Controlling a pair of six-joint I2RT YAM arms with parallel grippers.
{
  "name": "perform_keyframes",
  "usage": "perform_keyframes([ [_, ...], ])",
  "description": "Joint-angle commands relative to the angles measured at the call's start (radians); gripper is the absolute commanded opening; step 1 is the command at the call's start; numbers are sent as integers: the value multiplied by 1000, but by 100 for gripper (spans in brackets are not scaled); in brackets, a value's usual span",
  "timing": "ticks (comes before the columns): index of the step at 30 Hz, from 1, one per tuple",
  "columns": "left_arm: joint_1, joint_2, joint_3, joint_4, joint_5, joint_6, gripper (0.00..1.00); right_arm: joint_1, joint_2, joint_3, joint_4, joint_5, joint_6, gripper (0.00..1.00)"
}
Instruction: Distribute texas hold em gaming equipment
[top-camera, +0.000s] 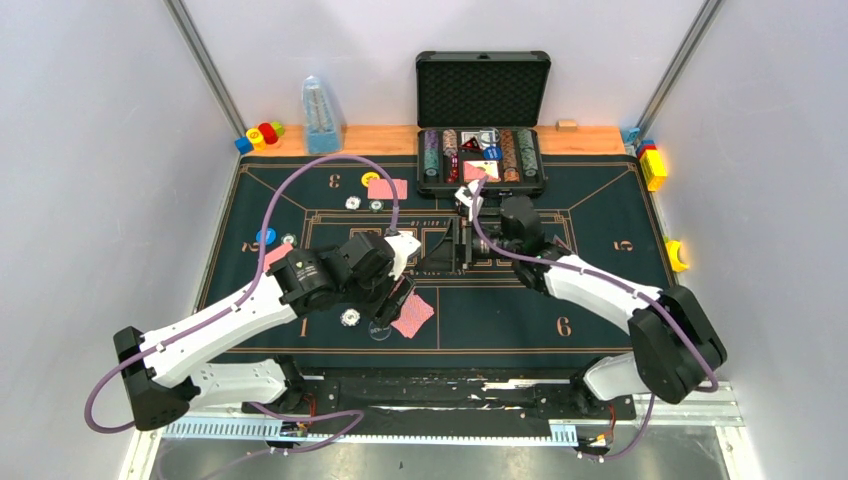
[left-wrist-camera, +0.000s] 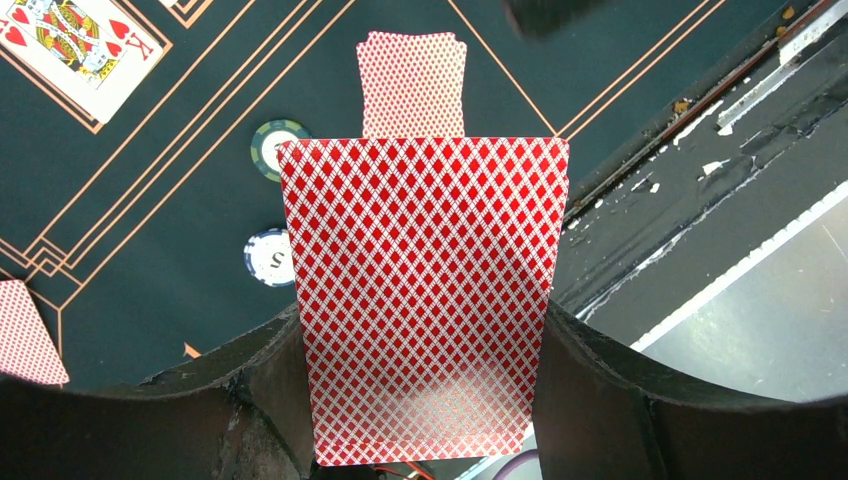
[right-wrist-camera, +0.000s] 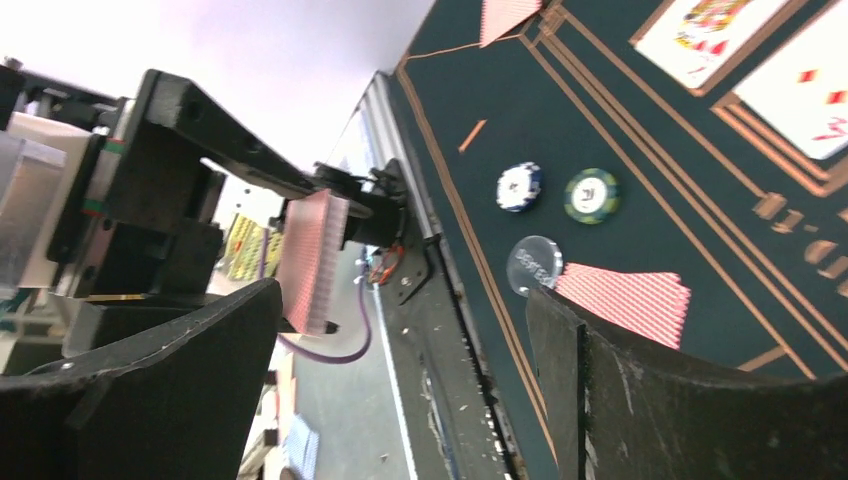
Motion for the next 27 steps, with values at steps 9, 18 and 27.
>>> perform_keyframes([
  [9, 2, -13, 19, 39, 18, 20, 0, 149, 170, 171, 62, -127, 64, 91],
  [18, 2, -26, 11, 40, 11, 17, 0, 210, 264, 223, 26, -179, 36, 83],
  [27, 2, -45, 3, 41, 11, 14, 0, 203, 217, 233, -146, -31, -51, 75],
])
